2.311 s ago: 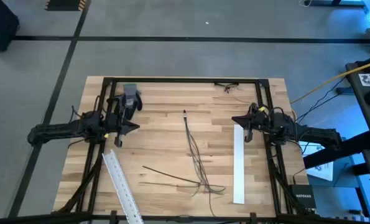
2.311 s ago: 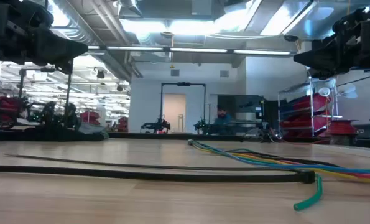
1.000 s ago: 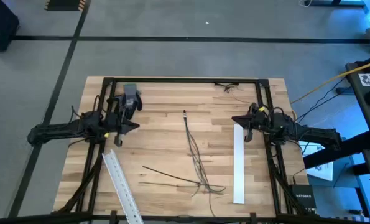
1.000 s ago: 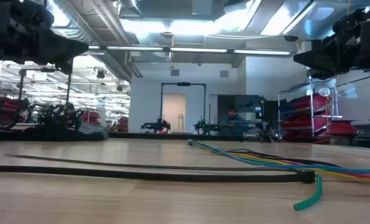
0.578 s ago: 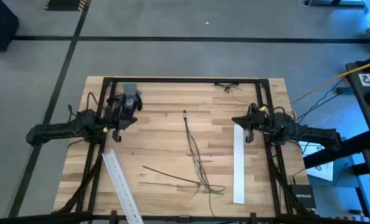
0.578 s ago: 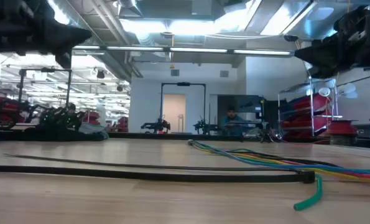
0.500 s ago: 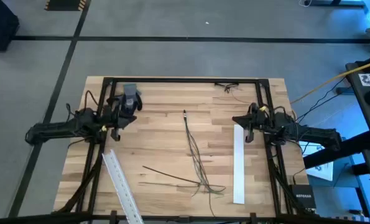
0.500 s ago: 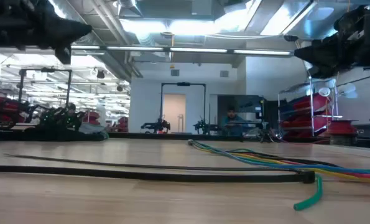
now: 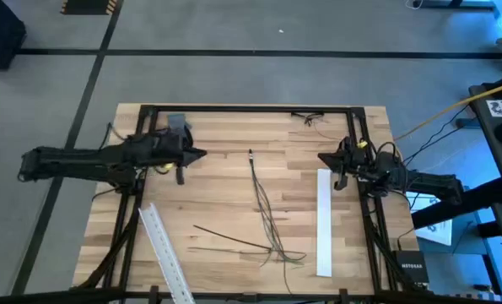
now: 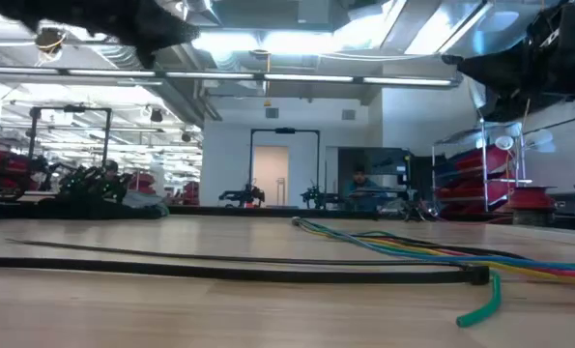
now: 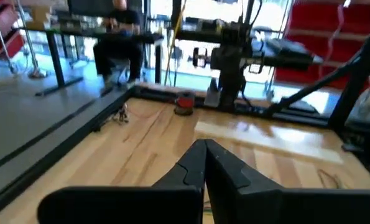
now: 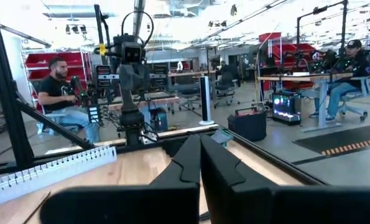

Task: Ziptie cables
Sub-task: Wrap the top black zip tie on the colored cables

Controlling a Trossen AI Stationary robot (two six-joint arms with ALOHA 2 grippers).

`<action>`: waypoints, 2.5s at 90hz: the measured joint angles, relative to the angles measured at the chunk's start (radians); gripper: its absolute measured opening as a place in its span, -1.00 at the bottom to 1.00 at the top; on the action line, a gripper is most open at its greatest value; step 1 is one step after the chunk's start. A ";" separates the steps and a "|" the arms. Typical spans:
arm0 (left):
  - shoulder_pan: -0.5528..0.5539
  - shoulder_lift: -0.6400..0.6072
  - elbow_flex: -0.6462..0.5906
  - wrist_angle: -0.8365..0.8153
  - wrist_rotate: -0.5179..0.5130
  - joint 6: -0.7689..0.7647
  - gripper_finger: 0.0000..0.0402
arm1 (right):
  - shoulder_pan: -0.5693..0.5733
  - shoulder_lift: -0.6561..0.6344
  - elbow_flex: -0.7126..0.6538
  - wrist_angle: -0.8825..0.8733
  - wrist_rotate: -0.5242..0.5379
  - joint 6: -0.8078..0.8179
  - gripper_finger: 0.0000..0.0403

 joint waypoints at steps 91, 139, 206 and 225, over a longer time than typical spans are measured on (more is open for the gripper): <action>-0.015 0.370 0.106 0.019 0.001 -0.076 -1.00 | 0.000 1.315 0.542 0.074 0.106 0.114 0.11; -0.018 0.370 0.106 0.017 0.000 -0.050 -1.00 | 0.000 1.876 0.891 0.075 0.085 0.158 -0.04; -0.030 0.370 0.106 0.018 0.000 -0.049 -1.00 | 0.000 1.986 0.908 0.096 0.116 0.061 -0.89; -0.030 0.370 0.106 0.018 0.000 -0.052 -1.00 | -0.004 1.928 0.906 -0.042 0.047 -0.155 -0.97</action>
